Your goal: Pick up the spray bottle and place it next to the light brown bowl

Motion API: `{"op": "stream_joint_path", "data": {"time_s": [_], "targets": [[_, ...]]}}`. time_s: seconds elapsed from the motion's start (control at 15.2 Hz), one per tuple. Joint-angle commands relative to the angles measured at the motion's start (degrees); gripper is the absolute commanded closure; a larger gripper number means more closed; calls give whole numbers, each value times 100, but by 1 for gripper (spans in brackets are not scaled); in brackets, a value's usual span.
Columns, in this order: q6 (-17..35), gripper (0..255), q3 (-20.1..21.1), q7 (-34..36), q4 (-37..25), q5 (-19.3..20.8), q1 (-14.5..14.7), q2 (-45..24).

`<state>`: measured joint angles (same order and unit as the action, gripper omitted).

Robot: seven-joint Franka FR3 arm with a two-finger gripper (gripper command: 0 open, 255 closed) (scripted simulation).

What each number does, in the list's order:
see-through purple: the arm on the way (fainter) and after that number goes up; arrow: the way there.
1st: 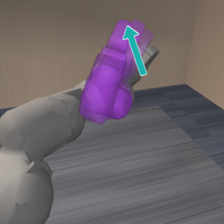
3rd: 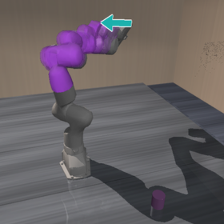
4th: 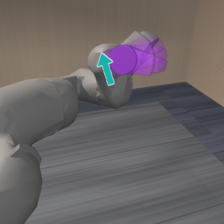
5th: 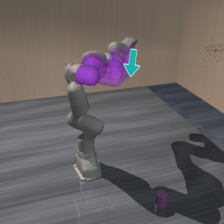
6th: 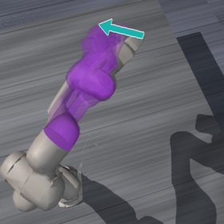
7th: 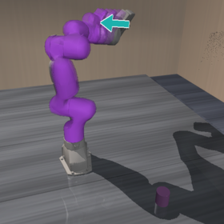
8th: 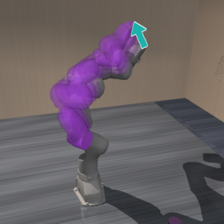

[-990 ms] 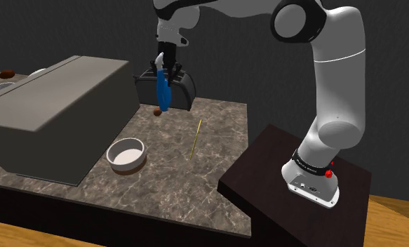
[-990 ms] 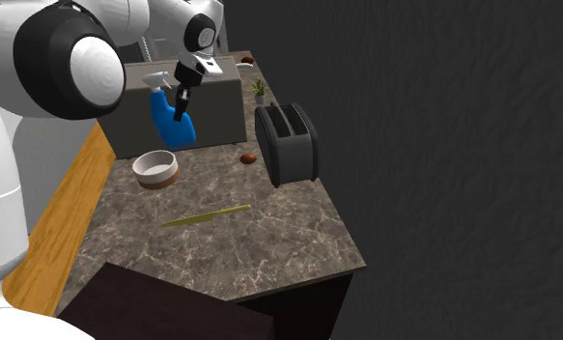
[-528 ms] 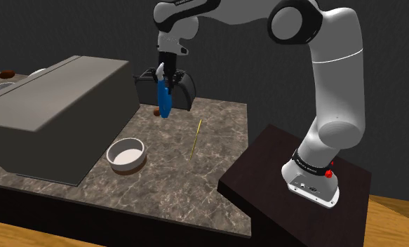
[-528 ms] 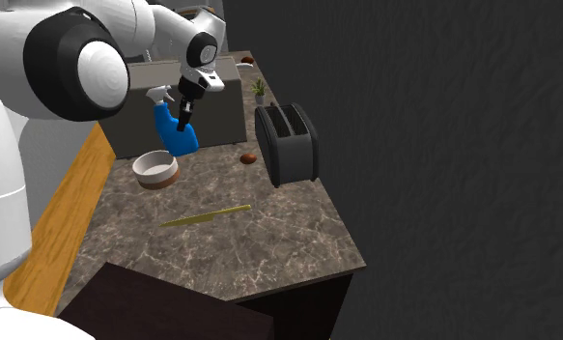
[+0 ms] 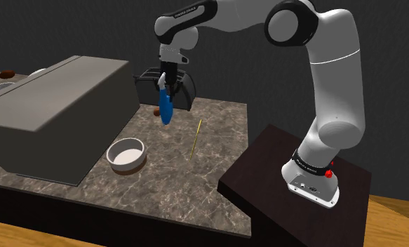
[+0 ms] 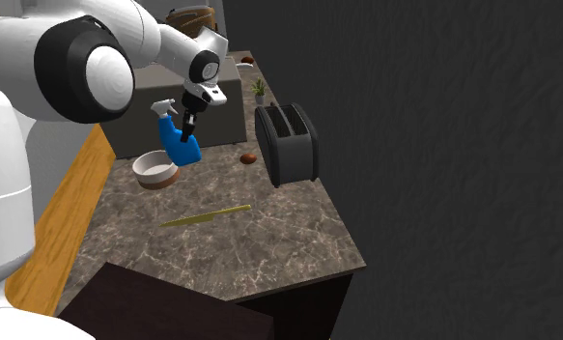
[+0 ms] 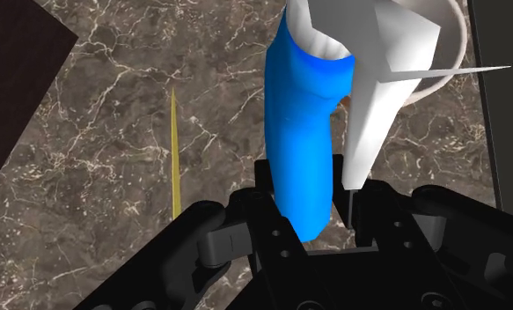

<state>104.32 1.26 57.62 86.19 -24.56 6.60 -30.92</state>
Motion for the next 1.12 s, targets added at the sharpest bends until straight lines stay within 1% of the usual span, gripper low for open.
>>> {"op": "stream_joint_path", "data": {"time_s": [0.0,1.06], "targets": [[111,255,5,-37,39,-11,9,-72],[930,255,38,-388,319,-123,29,-674]]}}
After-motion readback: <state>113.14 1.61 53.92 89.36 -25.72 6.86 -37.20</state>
